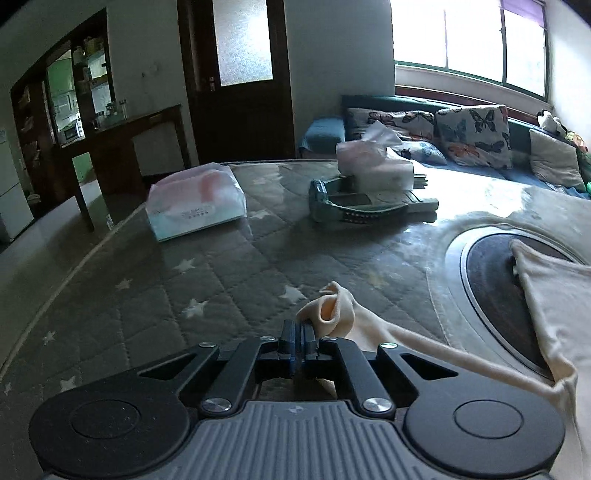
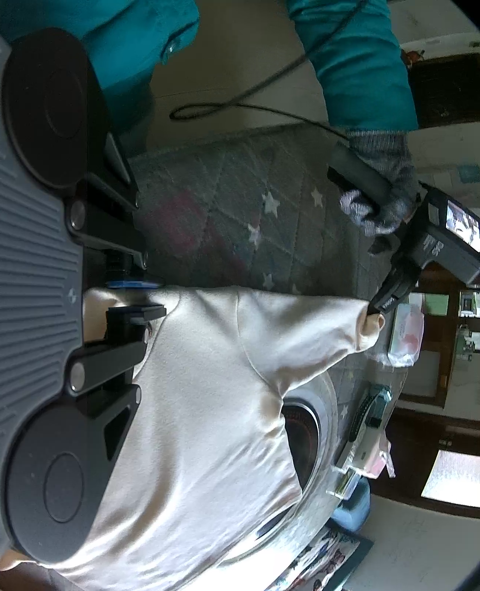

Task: Fold clothes

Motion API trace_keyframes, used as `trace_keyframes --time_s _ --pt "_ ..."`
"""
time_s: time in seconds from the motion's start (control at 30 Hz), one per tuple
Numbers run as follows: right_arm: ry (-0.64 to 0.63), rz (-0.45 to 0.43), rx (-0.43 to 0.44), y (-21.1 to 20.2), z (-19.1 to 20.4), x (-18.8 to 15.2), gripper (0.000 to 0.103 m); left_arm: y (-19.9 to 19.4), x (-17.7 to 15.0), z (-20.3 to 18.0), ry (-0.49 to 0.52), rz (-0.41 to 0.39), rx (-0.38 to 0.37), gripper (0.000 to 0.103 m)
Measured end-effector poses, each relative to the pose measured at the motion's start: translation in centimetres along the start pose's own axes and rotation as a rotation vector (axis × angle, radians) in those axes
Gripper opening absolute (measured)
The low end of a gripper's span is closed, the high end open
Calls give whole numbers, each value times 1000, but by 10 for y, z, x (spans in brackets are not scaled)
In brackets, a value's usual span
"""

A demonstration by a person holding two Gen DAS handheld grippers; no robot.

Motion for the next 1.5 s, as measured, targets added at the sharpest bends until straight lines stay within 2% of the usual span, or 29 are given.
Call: trace_keyframes --time_s 0.1,0.17,0.27,0.33,0.43,0.53,0.6,0.7,0.87,1.03,1.07,1.13,1.27,1.5 --pt "-48 4 2 1 5 -2 8 1 -2 1 12 8 11 3" --pt "-30 3 10 0 2 1 9 5 -6 1 21 35 29 7" --pt "1 -9 17 -3 -2 2 19 6 -11 7 18 57 51 7" --pt "24 -21 18 -6 -4 3 19 5 -13 13 6 66 64 9" --pt "85 -47 -16 -15 -20 3 20 0 -11 17 -12 67 71 16" --pt "181 -71 -70 -24 -47 -1 21 -8 -7 5 0 56 35 18" --pt "243 -75 -125 -27 -67 -7 24 -15 -5 -12 19 48 -11 22" --pt "352 -86 -165 -33 -95 -18 24 -24 -3 -42 59 39 -94 23" --pt "529 -67 -321 -41 -148 -51 24 -39 -8 -112 153 41 -270 23" --pt "635 -31 -465 -51 -182 -87 26 -53 -31 -183 288 67 -443 23" --pt "651 -28 -487 -54 -186 -93 31 -55 -36 -195 310 74 -471 23" --pt "682 -20 -531 -60 -195 -106 33 -60 -47 -217 350 89 -533 23" --pt "744 -5 -620 -73 -211 -132 33 -76 -68 -249 431 97 -647 23" --pt "797 29 -799 -95 -233 -168 34 -98 -94 -277 537 102 -772 23"
Point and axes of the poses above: each gripper's, at about its wrist camera, not at the fingertips, and y roughly the way its jaws point, z to its left, x to its top, the point moved 8 cm from there along y, roughly the way its jaws point, and after that the axes turned 6 degrees about -x, right-handed, at the moved point
